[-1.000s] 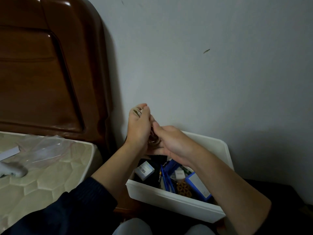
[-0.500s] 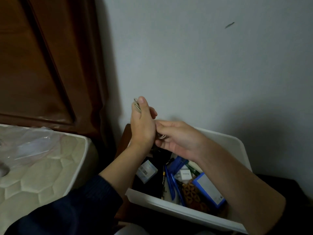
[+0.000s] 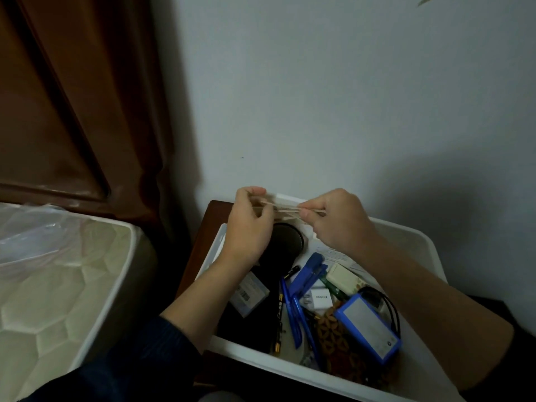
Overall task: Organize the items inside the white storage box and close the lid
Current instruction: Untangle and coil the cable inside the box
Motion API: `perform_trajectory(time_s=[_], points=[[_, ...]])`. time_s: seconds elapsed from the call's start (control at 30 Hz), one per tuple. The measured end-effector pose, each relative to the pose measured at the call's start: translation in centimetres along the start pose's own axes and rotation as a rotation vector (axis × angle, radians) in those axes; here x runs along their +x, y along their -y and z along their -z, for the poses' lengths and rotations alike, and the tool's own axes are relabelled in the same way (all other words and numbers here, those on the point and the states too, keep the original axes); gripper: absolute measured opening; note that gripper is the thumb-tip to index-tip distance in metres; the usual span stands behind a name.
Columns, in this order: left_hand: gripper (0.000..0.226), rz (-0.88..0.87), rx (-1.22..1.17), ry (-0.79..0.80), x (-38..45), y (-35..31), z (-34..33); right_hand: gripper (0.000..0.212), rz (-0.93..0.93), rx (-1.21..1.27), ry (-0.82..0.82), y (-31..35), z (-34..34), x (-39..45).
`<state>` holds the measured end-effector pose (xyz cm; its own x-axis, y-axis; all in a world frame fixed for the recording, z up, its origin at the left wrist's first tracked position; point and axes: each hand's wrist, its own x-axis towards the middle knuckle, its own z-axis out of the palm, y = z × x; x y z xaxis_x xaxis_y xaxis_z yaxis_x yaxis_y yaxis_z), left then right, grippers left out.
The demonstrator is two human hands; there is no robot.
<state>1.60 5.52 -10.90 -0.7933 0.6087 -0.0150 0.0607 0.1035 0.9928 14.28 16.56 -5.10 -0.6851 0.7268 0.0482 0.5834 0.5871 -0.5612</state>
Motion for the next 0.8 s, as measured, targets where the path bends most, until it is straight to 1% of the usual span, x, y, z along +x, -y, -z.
perform_trajectory(time_s=[0.07,0.17,0.23,0.3,0.33,0.4,0.43,0.5,0.57,0.63,0.8], points=[[0.037,-0.04,0.222,0.098,-0.5,0.5,0.3,0.017,-0.011,-0.149,0.035,-0.1,0.3,0.6],[0.053,-0.012,0.475,0.257,-1.6,1.2,0.6,0.018,-0.089,-0.349,0.169,0.2,-0.1,1.3],[0.064,-0.016,0.593,0.302,-2.1,1.1,0.8,0.017,-0.133,-0.46,0.248,0.7,-1.0,2.0],[0.063,-0.048,0.667,0.327,-2.4,1.0,0.7,0.016,-0.145,-0.547,0.305,1.2,-2.3,2.5],[0.058,-0.059,0.7,0.344,-2.5,1.1,0.6,0.014,-0.128,-0.59,0.323,1.4,-3.1,2.7],[0.044,-0.051,0.748,0.38,-2.4,1.3,0.5,0.008,-0.054,-0.645,0.325,1.4,-4.4,2.7],[0.038,-0.039,0.758,0.39,-2.3,1.4,0.5,0.009,-0.008,-0.666,0.322,1.4,-4.9,2.6],[0.03,-0.031,0.764,0.39,-2.0,1.7,0.5,0.023,0.041,-0.7,0.33,1.4,-5.8,2.6],[0.029,-0.044,0.761,0.379,-1.9,1.9,0.4,0.031,0.048,-0.712,0.347,1.6,-6.7,3.0],[0.028,-0.045,0.745,0.367,-1.7,2.1,0.2,0.031,0.052,-0.687,0.361,1.9,-7.4,3.5],[0.035,-0.006,0.74,0.339,-1.5,2.5,0.0,0.021,0.015,-0.593,0.35,1.8,-7.8,4.2]])
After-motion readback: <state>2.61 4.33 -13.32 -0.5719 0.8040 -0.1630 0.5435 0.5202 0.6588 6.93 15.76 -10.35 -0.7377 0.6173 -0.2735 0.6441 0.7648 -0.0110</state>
